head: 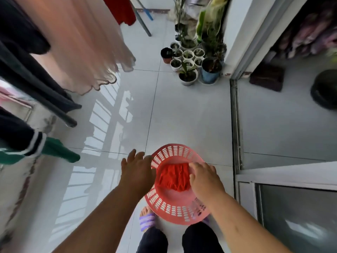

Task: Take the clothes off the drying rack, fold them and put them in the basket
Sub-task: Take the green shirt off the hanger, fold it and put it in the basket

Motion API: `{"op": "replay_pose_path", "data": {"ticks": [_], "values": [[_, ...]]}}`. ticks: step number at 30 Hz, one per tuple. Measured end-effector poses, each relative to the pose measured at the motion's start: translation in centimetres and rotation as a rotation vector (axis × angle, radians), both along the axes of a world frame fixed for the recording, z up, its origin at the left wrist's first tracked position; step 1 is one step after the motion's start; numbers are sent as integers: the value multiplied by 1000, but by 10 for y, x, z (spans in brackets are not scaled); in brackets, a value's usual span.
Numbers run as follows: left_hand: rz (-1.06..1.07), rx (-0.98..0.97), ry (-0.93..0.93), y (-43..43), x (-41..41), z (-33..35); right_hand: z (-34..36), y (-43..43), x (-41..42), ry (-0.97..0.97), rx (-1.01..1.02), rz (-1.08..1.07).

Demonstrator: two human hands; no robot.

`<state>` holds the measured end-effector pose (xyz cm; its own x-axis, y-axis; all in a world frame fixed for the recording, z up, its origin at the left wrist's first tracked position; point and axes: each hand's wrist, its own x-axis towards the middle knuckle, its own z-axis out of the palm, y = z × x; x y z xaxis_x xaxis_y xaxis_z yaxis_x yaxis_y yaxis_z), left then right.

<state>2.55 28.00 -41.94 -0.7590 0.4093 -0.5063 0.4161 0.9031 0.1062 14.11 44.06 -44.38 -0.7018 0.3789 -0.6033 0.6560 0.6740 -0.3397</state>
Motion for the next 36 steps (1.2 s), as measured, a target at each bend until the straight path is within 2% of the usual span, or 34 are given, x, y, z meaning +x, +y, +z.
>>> {"op": "replay_pose_path", "data": {"ticks": [12, 19, 23, 27, 32, 36], "values": [[31, 137, 176, -20, 1, 156, 133, -22, -28, 244, 44, 118], [32, 362, 326, -50, -10, 246, 227, -60, -76, 469, -6, 216], [60, 505, 457, -75, -20, 303, 285, -84, -111, 670, -59, 297], [85, 612, 676, -101, -27, 358, 338, -114, -139, 854, -135, 367], [132, 587, 837, -138, -29, 428, 395, -158, -171, 1041, -255, 464], [212, 510, 882, -171, -41, 476, 419, -193, -205, 1104, -247, 497]]}}
